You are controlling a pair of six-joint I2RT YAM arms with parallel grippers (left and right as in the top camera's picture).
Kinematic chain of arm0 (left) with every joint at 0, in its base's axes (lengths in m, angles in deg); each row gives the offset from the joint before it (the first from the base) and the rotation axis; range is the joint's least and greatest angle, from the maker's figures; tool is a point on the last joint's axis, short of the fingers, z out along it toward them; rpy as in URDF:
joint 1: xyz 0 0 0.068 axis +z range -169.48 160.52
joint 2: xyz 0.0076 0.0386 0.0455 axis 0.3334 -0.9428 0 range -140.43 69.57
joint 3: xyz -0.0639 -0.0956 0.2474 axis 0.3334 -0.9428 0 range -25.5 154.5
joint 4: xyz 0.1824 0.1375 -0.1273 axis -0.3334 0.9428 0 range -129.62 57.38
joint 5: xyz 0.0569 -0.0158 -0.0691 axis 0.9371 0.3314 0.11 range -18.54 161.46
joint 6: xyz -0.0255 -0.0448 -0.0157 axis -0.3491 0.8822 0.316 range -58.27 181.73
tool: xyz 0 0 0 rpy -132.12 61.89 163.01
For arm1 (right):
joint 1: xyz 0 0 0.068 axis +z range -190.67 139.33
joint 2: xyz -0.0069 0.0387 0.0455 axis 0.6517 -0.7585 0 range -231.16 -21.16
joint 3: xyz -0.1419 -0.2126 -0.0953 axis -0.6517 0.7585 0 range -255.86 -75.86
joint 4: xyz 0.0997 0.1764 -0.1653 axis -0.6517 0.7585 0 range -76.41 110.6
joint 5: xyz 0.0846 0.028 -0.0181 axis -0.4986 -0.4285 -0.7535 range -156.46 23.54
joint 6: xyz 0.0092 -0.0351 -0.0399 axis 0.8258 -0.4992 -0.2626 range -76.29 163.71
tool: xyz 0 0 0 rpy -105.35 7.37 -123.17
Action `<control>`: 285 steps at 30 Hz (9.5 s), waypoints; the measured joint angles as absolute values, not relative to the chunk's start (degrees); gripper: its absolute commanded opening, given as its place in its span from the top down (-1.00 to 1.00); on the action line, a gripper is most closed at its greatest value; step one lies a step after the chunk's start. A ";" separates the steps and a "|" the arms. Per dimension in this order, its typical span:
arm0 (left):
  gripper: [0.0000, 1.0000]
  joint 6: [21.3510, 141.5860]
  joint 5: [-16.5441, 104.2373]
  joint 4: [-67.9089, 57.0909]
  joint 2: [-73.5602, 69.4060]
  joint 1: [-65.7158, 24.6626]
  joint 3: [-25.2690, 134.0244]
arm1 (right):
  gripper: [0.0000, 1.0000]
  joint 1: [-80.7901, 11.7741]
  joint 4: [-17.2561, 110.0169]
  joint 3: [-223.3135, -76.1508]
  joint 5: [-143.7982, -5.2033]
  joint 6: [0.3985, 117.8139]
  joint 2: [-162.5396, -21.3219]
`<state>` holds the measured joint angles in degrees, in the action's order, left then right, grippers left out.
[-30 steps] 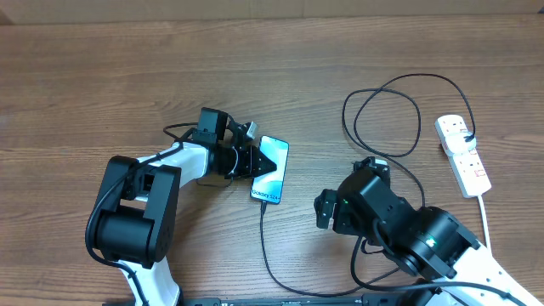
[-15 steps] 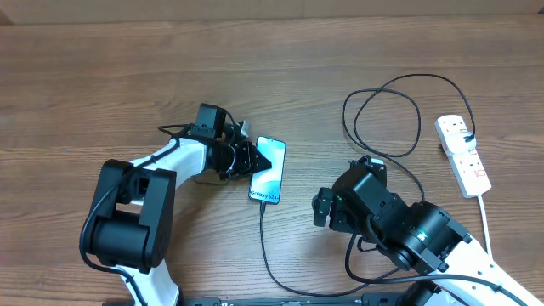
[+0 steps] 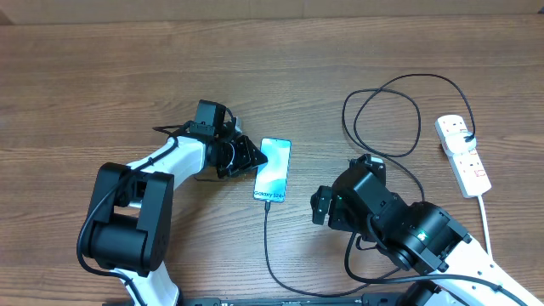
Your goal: Plug charger to phone and switch on socket
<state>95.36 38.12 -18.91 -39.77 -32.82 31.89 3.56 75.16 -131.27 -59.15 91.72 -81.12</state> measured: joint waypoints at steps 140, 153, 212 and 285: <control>-1.00 85.74 68.33 37.18 19.57 -15.62 50.16 | 0.92 -69.47 77.30 -166.16 -65.94 70.67 -141.19; -0.99 85.74 70.32 37.18 19.57 -15.62 50.16 | 0.92 -69.03 80.16 -167.14 -65.70 70.67 -141.49; -0.99 85.74 72.15 38.23 19.57 -15.62 50.09 | -1.00 -55.20 110.78 -168.47 -87.01 63.11 -55.55; -0.99 85.74 72.15 38.36 19.57 -15.62 49.85 | -1.00 -47.11 14.09 -76.89 -80.96 54.19 -21.91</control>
<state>85.74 72.15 38.36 19.57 -15.62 49.85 -47.11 14.09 -76.89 -80.96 54.19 -21.91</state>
